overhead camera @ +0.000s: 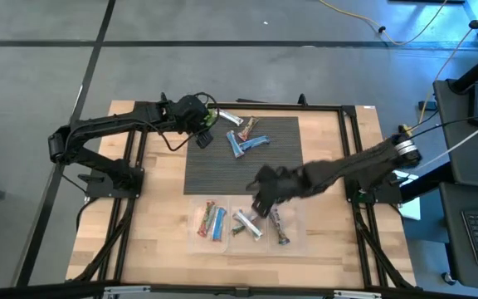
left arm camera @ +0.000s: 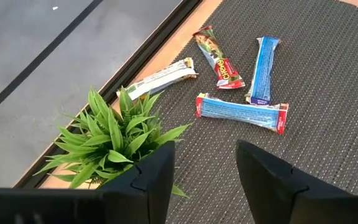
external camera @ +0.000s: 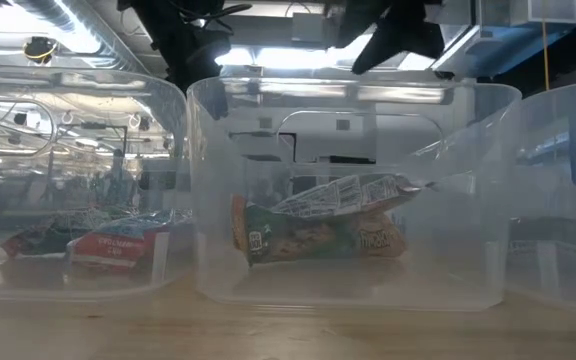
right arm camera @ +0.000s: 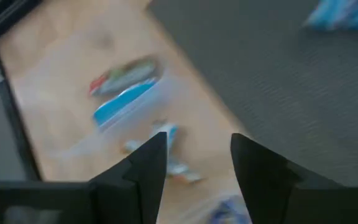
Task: Pick and place Granola Bars by type
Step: Put the red granola bar into the left transparent bin
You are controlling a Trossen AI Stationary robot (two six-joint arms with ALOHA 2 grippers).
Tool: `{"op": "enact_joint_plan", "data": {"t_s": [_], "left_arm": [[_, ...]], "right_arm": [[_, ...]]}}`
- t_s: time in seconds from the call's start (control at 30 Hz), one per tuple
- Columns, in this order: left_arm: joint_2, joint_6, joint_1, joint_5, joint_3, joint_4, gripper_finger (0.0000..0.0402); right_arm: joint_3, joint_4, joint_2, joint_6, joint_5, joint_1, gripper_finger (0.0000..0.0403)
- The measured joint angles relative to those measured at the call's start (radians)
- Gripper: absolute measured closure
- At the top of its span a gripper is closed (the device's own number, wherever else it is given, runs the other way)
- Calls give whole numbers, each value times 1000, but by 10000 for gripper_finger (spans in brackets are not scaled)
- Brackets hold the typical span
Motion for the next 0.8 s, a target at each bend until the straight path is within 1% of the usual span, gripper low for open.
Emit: {"op": "enact_joint_plan", "data": {"t_s": [0.07, 0.2, 0.27, 0.4, 0.47, 0.53, 0.67, 0.8], "left_arm": [[0, 18, 0, 1, 0, 0, 238], [0, 162, 0, 65, 0, 24, 240], [9, 265, 4, 149, 0, 51, 239], [51, 446, 25, 374, 0, 106, 236], [96, 511, 39, 443, 0, 134, 235], [148, 567, 53, 462, 0, 160, 235], [265, 633, 78, 462, 1, 220, 235], [364, 756, 80, 468, 39, 213, 235]], "right_arm": [[0, -60, -51, -38, 28, -35, 223], [0, -133, -134, -129, 40, -103, 221], [0, -142, -164, -140, 39, -135, 221], [0, -135, -205, -171, 44, -188, 221], [0, -133, -215, -182, 46, -209, 221], [0, -133, -217, -185, 46, -225, 221], [0, -134, -215, -190, 46, -249, 221], [0, -139, -213, -193, 46, -267, 221]]}}
